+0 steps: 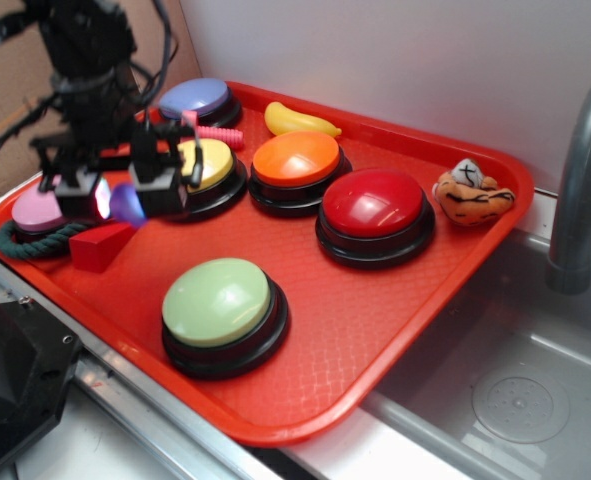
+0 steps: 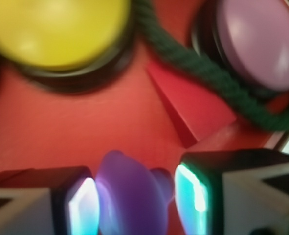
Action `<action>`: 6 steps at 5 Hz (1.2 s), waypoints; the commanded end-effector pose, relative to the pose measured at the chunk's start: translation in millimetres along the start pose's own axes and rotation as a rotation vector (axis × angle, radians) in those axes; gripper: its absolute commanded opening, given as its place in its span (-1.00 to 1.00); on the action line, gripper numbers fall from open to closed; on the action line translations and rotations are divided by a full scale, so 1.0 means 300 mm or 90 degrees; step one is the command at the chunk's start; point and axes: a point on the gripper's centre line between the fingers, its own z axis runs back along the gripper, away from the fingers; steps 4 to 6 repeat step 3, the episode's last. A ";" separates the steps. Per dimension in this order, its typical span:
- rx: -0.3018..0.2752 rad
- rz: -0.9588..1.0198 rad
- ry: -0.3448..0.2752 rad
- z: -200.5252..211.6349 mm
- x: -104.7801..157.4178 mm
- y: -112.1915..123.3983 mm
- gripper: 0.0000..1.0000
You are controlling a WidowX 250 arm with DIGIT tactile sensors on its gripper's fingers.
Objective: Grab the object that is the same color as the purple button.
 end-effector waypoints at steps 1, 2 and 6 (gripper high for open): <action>-0.002 -0.209 -0.040 0.203 0.005 -0.033 -1.00; -0.028 -0.300 -0.071 0.265 -0.018 -0.065 -1.00; -0.013 -0.304 -0.057 0.266 -0.011 -0.065 -1.00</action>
